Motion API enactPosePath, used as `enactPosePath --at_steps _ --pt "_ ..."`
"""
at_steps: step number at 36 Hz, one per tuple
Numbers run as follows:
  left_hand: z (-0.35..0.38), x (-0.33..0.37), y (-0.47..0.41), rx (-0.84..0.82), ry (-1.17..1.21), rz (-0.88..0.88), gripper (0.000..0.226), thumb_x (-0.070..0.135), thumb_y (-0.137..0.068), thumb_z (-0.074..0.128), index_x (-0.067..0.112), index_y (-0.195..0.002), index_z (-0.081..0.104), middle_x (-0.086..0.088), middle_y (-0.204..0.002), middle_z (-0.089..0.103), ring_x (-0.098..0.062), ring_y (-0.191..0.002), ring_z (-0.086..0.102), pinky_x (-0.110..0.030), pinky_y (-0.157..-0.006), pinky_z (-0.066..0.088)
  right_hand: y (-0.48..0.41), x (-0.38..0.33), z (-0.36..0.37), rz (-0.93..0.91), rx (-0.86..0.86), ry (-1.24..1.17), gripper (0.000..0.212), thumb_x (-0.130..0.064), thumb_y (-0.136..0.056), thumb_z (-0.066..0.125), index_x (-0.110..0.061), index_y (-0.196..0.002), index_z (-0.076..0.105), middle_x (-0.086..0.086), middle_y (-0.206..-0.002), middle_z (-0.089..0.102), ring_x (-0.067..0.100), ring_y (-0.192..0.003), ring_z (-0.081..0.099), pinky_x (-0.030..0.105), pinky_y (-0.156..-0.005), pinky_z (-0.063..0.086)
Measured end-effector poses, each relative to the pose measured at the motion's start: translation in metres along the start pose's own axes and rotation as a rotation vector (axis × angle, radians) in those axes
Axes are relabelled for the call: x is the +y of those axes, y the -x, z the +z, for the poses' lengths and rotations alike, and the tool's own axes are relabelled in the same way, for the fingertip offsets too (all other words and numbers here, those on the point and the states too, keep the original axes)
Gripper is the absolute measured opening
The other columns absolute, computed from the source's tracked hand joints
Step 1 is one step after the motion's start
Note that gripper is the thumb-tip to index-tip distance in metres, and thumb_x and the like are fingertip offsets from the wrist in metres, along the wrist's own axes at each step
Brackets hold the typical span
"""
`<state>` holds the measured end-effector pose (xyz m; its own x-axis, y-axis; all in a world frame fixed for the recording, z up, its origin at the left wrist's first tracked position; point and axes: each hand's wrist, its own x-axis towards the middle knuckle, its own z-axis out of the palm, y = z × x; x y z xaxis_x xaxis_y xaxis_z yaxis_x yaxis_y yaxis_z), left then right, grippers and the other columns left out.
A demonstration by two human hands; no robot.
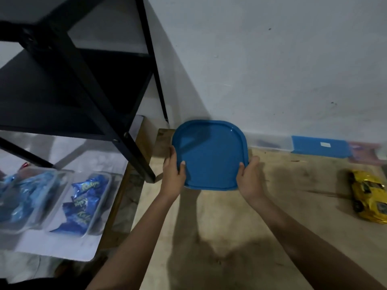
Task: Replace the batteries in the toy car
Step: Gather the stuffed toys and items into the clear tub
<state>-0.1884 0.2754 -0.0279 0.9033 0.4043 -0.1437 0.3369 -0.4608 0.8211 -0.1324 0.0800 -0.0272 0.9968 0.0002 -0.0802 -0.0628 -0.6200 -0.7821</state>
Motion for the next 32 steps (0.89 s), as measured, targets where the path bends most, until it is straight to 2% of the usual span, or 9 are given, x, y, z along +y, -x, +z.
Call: enactPosePath --at_steps 3,8,14,17,21,24,26,29,32 --pt "0.001 -0.001 -0.003 -0.003 0.021 0.006 0.058 0.023 -0.101 0.037 0.022 -0.15 0.007 -0.011 -0.148 0.028 -0.025 -0.137 0.029 -0.036 -0.112 0.028 0.001 -0.002 -0.001 -0.007 0.008 0.046 0.01 -0.013 -0.098 0.038 -0.005 -0.097 0.033 -0.005 -0.069 0.039 0.01 -0.056 0.042 0.026 -0.045 0.03" --pt "-0.005 -0.006 -0.006 -0.01 0.014 0.03 0.059 0.021 -0.1 0.039 0.02 -0.15 0.008 -0.009 -0.152 0.022 -0.022 -0.139 0.026 -0.032 -0.113 0.026 0.003 -0.009 0.0 -0.009 0.003 0.089 0.009 -0.01 -0.096 0.042 -0.009 -0.095 0.033 -0.009 -0.073 0.034 0.005 -0.058 0.039 0.02 -0.045 0.03" --pt "-0.007 -0.011 -0.016 -0.032 0.03 0.011 0.062 0.018 -0.098 0.045 0.016 -0.151 0.012 -0.005 -0.154 0.022 -0.018 -0.14 0.025 -0.018 -0.106 0.022 -0.006 -0.014 0.0 0.04 0.008 0.18 0.009 -0.014 -0.097 0.041 -0.008 -0.098 0.035 -0.006 -0.073 0.038 0.01 -0.059 0.044 0.026 -0.046 0.035" --pt "-0.009 -0.015 -0.021 -0.068 0.046 -0.031 0.067 0.022 -0.095 0.052 0.019 -0.151 0.014 -0.004 -0.153 0.026 -0.021 -0.139 0.03 -0.038 -0.114 0.03 -0.016 -0.013 0.0 0.084 -0.007 0.281 0.018 -0.022 -0.098 0.04 -0.005 -0.103 0.037 0.007 -0.082 0.046 0.03 -0.073 0.057 0.045 -0.063 0.051" --pt "-0.012 -0.01 -0.027 -0.111 -0.031 -0.069 0.075 0.019 -0.092 0.056 0.026 -0.151 0.01 -0.005 -0.148 0.035 -0.025 -0.135 0.037 -0.043 -0.11 0.036 -0.025 -0.013 0.001 0.166 -0.06 0.262 0.034 -0.025 -0.098 0.04 -0.001 -0.122 0.035 0.022 -0.106 0.053 0.041 -0.097 0.056 0.046 -0.081 0.046" --pt "-0.012 0.002 -0.033 -0.175 -0.143 -0.056 0.078 0.014 -0.095 0.052 0.022 -0.15 -0.003 -0.001 -0.155 0.019 -0.025 -0.135 0.034 -0.033 -0.106 0.034 -0.03 -0.004 0.005 0.074 -0.01 0.375 0.022 -0.028 -0.096 0.04 -0.01 -0.109 0.038 0.015 -0.102 0.058 0.031 -0.081 0.06 0.046 -0.072 0.053" --pt "-0.01 0.005 -0.038 -0.191 -0.24 -0.017 0.08 0.022 -0.096 0.05 0.022 -0.15 -0.009 0.004 -0.159 -0.005 -0.025 -0.137 0.032 -0.034 -0.105 0.036 -0.037 0.005 0.007 -0.021 -0.043 0.404 0.023 -0.023 -0.093 0.041 -0.013 -0.113 0.038 0.012 -0.106 0.057 0.028 -0.084 0.059 0.046 -0.074 0.053" --pt "-0.009 0.007 -0.047 -0.217 -0.35 0.021 0.081 0.042 -0.095 0.043 0.025 -0.148 -0.017 0.004 -0.158 -0.014 -0.028 -0.139 0.031 -0.041 -0.102 0.042 -0.041 -0.002 0.004 -0.174 -0.14 0.485 0.048 -0.013 -0.094 0.037 -0.005 -0.14 0.027 0.013 -0.142 0.038 0.033 -0.124 0.043 0.044 -0.104 0.038" --pt "-0.006 0.009 -0.056 -0.204 -0.444 0.076 0.079 0.048 -0.096 0.037 0.02 -0.148 -0.015 0.002 -0.157 -0.02 -0.023 -0.146 0.003 -0.041 -0.115 0.023 -0.047 -0.008 0.004 -0.24 -0.219 0.627 0.055 -0.014 -0.1 0.025 -0.004 -0.148 0.0 0.009 -0.158 -0.001 0.025 -0.146 0.004 0.034 -0.119 0.008"
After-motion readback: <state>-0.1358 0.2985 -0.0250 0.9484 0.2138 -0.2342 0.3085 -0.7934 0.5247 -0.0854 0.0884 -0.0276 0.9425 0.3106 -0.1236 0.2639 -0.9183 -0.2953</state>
